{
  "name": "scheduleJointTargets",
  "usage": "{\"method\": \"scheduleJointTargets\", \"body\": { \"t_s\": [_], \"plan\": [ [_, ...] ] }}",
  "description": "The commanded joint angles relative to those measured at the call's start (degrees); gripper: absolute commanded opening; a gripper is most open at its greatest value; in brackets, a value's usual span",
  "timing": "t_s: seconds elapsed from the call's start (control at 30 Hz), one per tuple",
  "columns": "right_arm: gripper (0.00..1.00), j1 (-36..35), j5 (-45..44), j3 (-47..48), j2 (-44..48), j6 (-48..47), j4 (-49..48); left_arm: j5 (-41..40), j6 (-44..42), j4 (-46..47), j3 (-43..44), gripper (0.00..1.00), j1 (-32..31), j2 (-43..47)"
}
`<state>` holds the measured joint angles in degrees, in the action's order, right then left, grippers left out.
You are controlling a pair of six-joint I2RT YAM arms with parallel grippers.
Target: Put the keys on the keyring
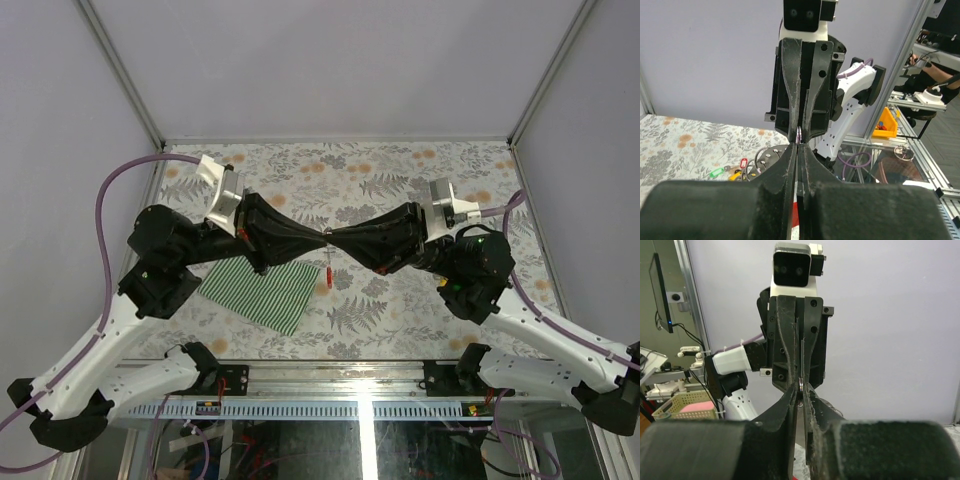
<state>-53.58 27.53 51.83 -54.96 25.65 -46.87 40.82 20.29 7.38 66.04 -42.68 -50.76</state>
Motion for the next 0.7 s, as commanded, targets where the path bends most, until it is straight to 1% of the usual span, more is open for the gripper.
{"method": "scheduleJointTargets", "body": {
  "t_s": [0.0,0.1,0.17,0.4,0.67],
  "plan": [
    [0.17,-0.34,1.49,3.37,2.52,-3.62,4.09,0.58,-8.95,-12.76,4.96,0.0,0.09,-1.17],
    [0.23,-0.3,1.33,4.37,4.05,-6.73,10.27,1.49,-13.22,-19.36,8.25,0.0,0.13,-2.52],
    [0.26,-0.3,0.92,5.43,5.25,-9.68,15.77,1.96,-15.62,-23.01,10.26,0.0,0.12,-3.38],
    [0.3,-0.3,-1.0,11.75,8.18,-20.03,39.44,3.62,-22.19,-33.72,15.89,0.0,0.14,-6.5],
    [0.36,-0.35,-2.82,17.75,7.78,-25.49,55.37,4.72,-26.89,-42.99,20.55,0.0,0.07,-9.46]
  ]
}}
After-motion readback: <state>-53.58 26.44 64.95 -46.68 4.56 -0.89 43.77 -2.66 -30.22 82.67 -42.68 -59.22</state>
